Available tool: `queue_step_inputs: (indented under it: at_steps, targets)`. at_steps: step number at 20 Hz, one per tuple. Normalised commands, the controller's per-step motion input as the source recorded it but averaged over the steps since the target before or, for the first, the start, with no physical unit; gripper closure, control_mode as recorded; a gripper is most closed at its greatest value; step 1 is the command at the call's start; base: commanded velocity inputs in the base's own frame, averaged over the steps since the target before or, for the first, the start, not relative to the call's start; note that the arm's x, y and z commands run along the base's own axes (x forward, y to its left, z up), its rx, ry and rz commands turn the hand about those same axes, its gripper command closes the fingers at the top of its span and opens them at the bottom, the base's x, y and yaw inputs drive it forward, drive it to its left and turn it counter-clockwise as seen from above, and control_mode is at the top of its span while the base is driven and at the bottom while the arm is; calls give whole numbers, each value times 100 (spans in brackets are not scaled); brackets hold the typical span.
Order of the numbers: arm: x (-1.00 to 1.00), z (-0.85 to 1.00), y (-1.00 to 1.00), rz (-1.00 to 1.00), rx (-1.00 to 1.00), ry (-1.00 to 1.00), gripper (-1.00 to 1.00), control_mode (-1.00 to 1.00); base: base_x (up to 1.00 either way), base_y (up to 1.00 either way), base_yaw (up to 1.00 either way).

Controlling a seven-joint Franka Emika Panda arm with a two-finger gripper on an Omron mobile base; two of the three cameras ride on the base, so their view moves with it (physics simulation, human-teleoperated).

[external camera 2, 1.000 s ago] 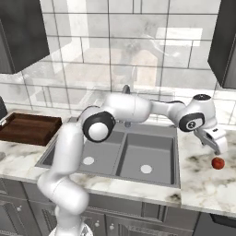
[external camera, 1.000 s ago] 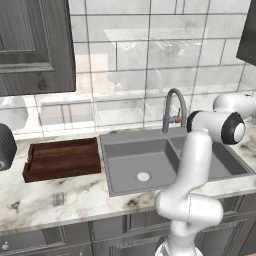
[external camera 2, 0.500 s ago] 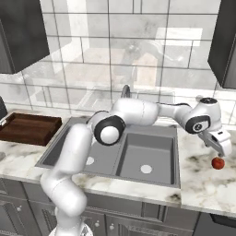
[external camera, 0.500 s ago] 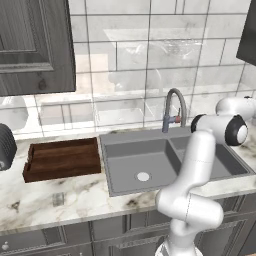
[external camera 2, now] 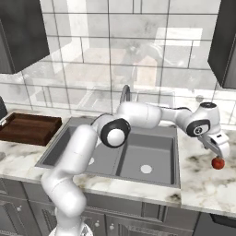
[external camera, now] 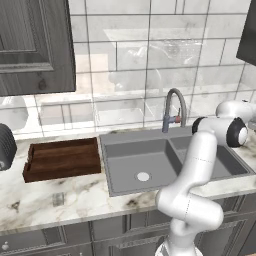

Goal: Pick up all produce items and place them in the sink. Turn on the sink faucet to wash them. Then turn the sink off and put them in the tray.

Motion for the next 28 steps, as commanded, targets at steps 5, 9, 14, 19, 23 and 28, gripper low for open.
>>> queue_step_inputs:
  at_steps: [5, 9, 14, 19, 23, 28]
  targets:
    - [31, -18, -12, 0, 0, 0, -100, -100, 0, 0, 0]
    - [28, -17, -12, 0, 0, 2, -100, -100, 0, 0, 0]
    - [16, -21, -17, 0, 0, 1, -100, -100, 0, 0, 0]
    - [2, -14, -31, -2, 0, 0, -100, -100, 0, 0, 0]
    - [0, -8, -26, -3, 0, 1, -100, -100, 0, 0, 0]
    - [0, -16, -20, -2, 0, 2, -100, -100, 0, 0, 0]
